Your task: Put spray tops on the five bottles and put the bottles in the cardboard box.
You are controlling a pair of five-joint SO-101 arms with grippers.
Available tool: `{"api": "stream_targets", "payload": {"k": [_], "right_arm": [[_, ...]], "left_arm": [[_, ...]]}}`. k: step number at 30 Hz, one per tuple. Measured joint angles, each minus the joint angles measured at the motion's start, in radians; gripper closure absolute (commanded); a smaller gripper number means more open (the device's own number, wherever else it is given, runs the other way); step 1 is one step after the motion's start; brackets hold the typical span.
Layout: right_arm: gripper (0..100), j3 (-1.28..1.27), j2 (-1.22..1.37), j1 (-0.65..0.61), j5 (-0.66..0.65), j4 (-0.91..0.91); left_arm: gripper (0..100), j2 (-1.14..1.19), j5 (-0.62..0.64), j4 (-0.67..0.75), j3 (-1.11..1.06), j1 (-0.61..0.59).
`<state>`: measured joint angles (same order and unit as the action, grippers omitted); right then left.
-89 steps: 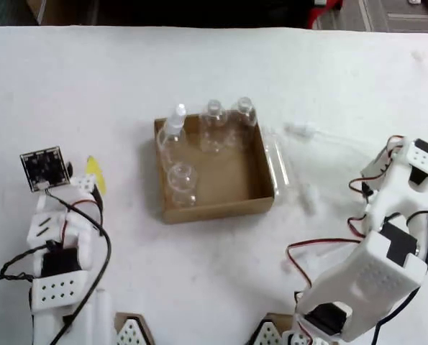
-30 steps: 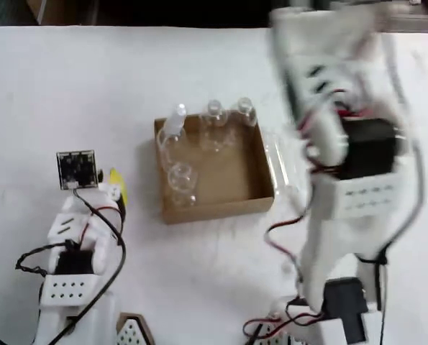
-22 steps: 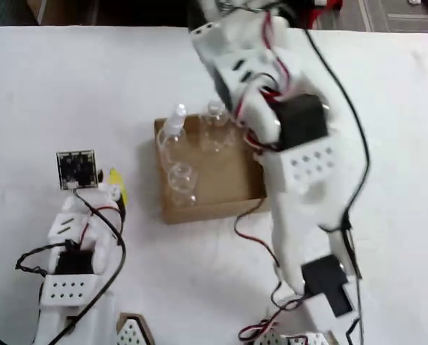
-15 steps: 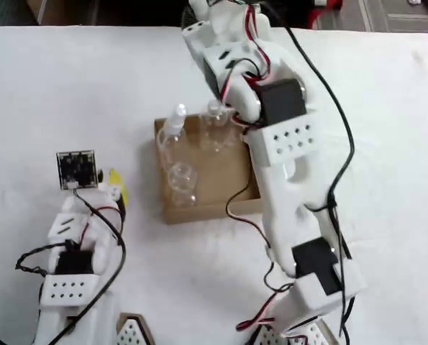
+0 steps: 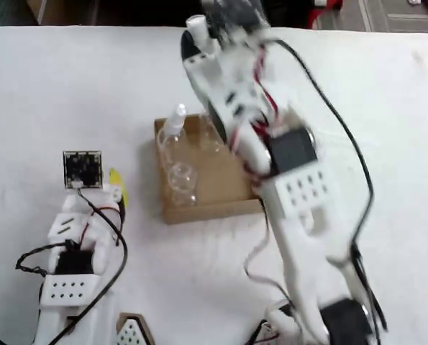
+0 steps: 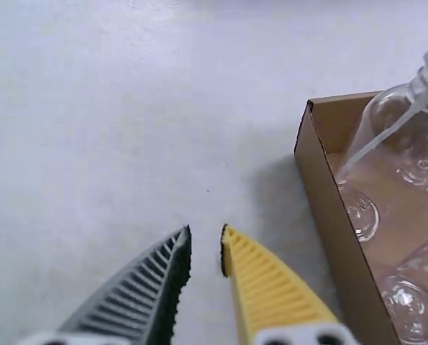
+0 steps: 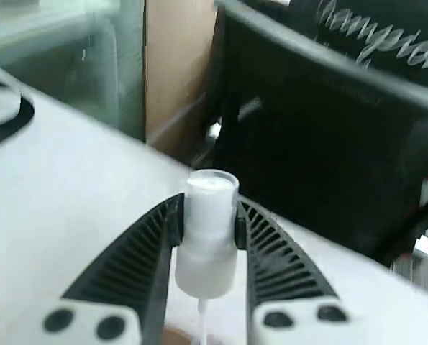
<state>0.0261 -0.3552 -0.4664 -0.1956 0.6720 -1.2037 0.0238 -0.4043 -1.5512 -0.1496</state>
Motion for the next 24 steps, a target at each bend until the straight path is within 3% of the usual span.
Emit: {"api": "stream_targets", "payload": {"k": [3, 6, 24], "right_arm": [[98.4, -0.241, -0.101, -0.002, -0.02, -0.265], [98.3, -0.301, -0.089, -0.003, -0.072, -0.408], [98.3, -0.207, 0.175, 0.034, -0.11, -0.519]], "left_arm": [[93, 0.0, 0.0, 0.0, 0.0, 0.0], [93, 0.0, 0.0, 0.0, 0.0, 0.0], [93, 0.0, -0.003, 0.0, 0.0, 0.0]]}}
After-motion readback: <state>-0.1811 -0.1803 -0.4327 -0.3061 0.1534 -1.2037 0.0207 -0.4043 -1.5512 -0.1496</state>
